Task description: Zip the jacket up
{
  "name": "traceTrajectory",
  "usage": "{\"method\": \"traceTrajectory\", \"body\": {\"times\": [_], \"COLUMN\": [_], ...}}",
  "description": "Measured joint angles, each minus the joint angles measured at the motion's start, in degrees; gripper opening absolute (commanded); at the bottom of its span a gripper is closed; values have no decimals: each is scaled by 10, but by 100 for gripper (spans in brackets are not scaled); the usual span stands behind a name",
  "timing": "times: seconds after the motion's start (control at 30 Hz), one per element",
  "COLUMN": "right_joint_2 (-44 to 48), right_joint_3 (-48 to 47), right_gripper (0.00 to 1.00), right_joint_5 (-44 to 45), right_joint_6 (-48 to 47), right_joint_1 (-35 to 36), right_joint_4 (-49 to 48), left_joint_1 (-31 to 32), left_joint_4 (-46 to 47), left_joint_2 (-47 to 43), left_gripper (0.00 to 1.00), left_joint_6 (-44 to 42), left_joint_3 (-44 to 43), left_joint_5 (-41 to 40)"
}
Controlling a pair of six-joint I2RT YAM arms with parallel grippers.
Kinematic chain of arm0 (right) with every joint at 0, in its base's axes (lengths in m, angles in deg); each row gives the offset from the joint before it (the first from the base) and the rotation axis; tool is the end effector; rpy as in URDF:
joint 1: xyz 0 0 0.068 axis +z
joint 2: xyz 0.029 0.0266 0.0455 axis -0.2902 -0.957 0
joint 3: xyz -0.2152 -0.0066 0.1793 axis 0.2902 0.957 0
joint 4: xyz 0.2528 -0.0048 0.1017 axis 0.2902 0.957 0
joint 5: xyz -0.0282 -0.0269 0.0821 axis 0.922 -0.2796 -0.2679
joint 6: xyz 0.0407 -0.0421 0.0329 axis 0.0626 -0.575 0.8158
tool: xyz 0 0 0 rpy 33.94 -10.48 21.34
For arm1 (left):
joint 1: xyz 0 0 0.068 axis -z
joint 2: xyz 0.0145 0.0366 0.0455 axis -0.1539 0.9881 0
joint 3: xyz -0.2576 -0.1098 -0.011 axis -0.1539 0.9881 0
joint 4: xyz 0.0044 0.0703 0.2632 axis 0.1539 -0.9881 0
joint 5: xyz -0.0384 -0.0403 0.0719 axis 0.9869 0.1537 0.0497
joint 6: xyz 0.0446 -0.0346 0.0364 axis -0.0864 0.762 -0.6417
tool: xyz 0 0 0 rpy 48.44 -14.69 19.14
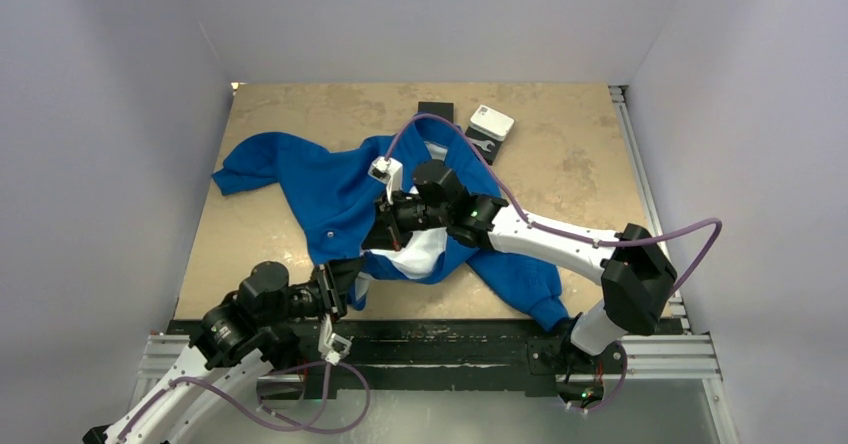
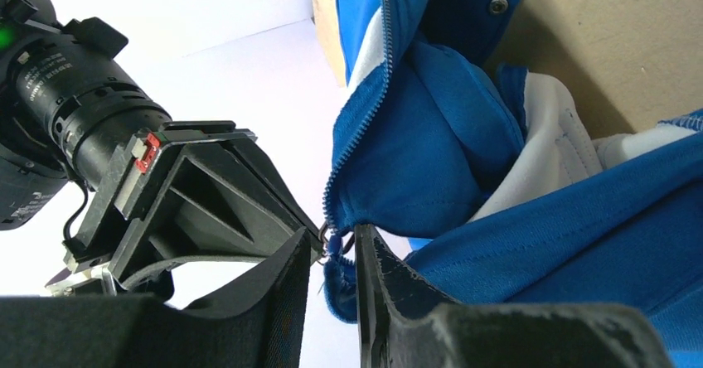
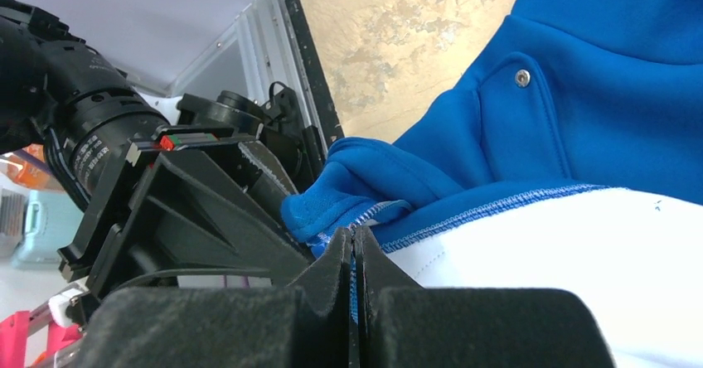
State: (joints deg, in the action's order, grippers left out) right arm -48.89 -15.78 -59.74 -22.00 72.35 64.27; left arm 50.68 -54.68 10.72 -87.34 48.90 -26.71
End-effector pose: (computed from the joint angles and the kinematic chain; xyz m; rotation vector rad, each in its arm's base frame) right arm 0.2018 0.3372 0.2901 -0.9275 1.9865 1.3252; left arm 0.0608 -0.0829 0.2282 1.8995 0.3219 0.3220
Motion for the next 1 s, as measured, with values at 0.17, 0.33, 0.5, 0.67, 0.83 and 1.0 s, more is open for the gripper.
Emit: {"method": "traceTrajectory", "body": {"times": [0.17,0.33,0.5,0.67,0.83,1.0], "right_joint_2": [0,0,0,0,0,0], "right_joint_3": [-9,-19,-34,-38,-38,-38], "right_gripper": [0,0,0,0,0,0], "right_joint_5": [-10,-20,-25,-35,-35,-35], "right_joint_6": [-8,-12,-19,-21,-21,-21], "right_joint_1": [0,1,1,1,1,1], "right_joint_4": [10,27,38,39,41,41], "left_joint_1": [0,0,0,0,0,0], "left_joint_4": [-16,-55,-62,-53,-24,-12], "left_joint_2": [0,7,9,9,10,15], "left_gripper": [24,24,23,23,17,0], "left_joint_6": [-28,-52,-64,-71,-78,-77], "left_joint_3": [-1,-31,-44,-40,-19,-18], "left_joint_5": [-21,-40,-45,-35,-19,-11]}}
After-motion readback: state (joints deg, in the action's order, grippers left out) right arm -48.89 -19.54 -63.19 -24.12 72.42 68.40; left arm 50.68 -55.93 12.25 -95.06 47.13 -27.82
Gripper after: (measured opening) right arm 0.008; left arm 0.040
